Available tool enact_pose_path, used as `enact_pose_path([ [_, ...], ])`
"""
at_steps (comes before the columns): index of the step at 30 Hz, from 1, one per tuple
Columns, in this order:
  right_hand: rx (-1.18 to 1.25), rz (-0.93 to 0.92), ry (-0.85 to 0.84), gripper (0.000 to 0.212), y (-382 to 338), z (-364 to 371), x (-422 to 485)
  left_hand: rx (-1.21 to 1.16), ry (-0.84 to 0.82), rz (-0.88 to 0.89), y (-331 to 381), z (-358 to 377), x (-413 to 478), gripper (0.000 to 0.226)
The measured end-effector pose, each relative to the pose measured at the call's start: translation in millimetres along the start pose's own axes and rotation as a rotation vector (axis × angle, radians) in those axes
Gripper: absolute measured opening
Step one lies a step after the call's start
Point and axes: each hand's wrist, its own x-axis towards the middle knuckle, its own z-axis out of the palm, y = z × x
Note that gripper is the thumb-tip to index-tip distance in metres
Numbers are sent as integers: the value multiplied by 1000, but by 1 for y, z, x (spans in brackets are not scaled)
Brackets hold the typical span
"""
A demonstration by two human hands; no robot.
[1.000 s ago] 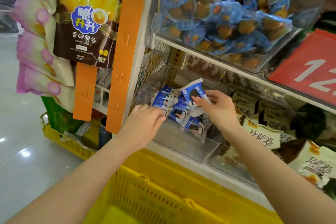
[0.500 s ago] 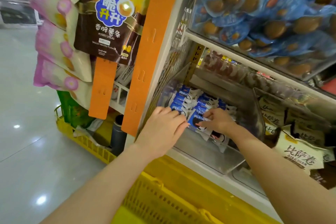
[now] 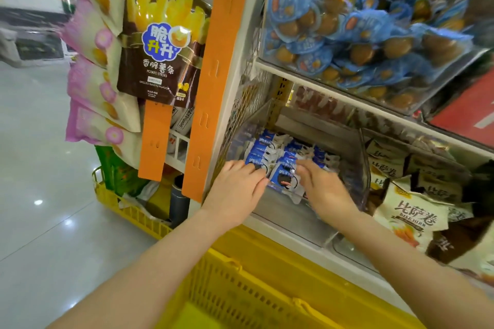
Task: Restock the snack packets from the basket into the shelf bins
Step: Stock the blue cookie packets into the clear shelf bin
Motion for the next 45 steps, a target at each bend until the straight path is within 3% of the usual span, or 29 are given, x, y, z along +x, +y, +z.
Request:
enact_pose_path([
  [4, -113, -198, -68, 48, -4, 2, -62, 69, -70, -5, 3, -1, -7, 38],
  [9, -150, -244, -12, 57, 1, 10, -111, 17, -76, -77, 24, -3, -28, 51],
  [13, 47, -255, 167, 35, 4, 29, -142, -28, -8, 51, 45, 5, -61, 29],
  [15, 93, -197, 164, 27, 9, 52, -157, -16, -84, 121, 52, 22, -83, 20],
  [21, 32, 150, -358, 35, 38, 148, -221, -103, -620, -2, 51, 103, -168, 30],
  [23, 114, 266, -528, 36, 48, 173, -243, -135, -774, -66, 46, 126, -195, 33],
  [26, 96, 250, -770, 46, 65, 204, -272, -216, -985, -180, 41, 154, -233, 42],
  [31, 220, 417, -957, 47, 84, 232, -296, -384, -1194, -463, 31, 190, -276, 44],
  [34, 257, 419, -1193, 43, 88, 239, -314, -458, -1266, -582, 27, 208, -292, 56],
  [36, 266, 391, -1291, 53, 87, 242, -323, -468, -1253, -638, 26, 219, -300, 62],
  [41, 275, 378, -1262, 66, 85, 246, -328, -570, -1110, -771, 31, 239, -308, 67],
  [45, 342, 403, -1267, 50, 86, 246, -328, -596, -1084, -840, 34, 247, -314, 61],
])
